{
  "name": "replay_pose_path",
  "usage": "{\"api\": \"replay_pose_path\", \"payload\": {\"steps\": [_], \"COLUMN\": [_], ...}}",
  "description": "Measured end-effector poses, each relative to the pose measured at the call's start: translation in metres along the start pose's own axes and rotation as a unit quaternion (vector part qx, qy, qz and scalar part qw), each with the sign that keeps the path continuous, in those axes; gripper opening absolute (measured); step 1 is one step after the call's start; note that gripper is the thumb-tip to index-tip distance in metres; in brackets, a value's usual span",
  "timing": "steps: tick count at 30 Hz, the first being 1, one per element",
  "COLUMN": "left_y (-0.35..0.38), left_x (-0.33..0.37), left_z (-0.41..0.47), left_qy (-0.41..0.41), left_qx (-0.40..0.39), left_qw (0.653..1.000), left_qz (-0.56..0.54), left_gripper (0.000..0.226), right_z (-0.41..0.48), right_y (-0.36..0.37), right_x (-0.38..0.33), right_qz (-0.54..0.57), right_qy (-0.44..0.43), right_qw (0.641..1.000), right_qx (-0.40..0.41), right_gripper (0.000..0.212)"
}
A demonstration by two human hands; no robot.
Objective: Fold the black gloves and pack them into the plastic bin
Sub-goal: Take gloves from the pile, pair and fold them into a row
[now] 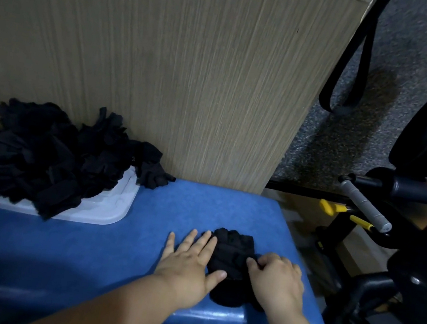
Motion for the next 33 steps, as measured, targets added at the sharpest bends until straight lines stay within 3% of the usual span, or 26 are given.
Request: {"api": "replay_pose_path", "payload": {"steps": [9, 14, 18, 23, 25, 29, 33], "left_y": [-0.005, -0.020, -0.047, -0.076, -0.078, -0.076, -0.079], "left_x": [-0.006, -0.046, -0.082, -0.132, -0.153, -0.167, -0.169], "left_z": [0.005, 0.003, -0.002, -0.011, -0.011, -0.012, -0.013], "left_qy": [0.015, -0.022, -0.049, -0.084, -0.098, -0.082, -0.065], "left_qx": [0.005, 0.026, 0.095, 0.175, 0.184, 0.200, 0.224], "left_qw": [1.000, 0.999, 0.994, 0.980, 0.977, 0.976, 0.972], "left_qz": [-0.006, -0.019, 0.014, 0.051, 0.045, 0.004, -0.025], "left_gripper": [0.068, 0.068, 0.067, 0.089, 0.069, 0.062, 0.051], "right_z": [0.013, 0.018, 0.024, 0.030, 0.031, 0.044, 0.063], "right_y": [-0.011, -0.027, -0.031, -0.010, -0.001, 0.019, 0.035], "right_x": [0.016, 0.006, -0.055, -0.161, -0.201, -0.256, -0.283], "right_qz": [-0.040, -0.029, 0.017, 0.149, 0.177, 0.275, 0.291], "right_qy": [0.021, 0.027, -0.049, -0.179, -0.212, -0.194, -0.176], "right_qw": [0.998, 0.997, 0.994, 0.972, 0.961, 0.941, 0.940], "right_qx": [0.041, 0.069, 0.098, 0.027, 0.005, -0.042, -0.039], "right_gripper": [0.033, 0.029, 0.033, 0.032, 0.036, 0.046, 0.056]}}
Point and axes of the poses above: each hand's wrist, its own z-axis towards the middle knuckle, its own y-axis out of the palm, x = y × z, the point moved 6 cm from there along z, towards the middle knuckle, and after that the axes turned 10 degrees about -z, right-handed, at the moved point
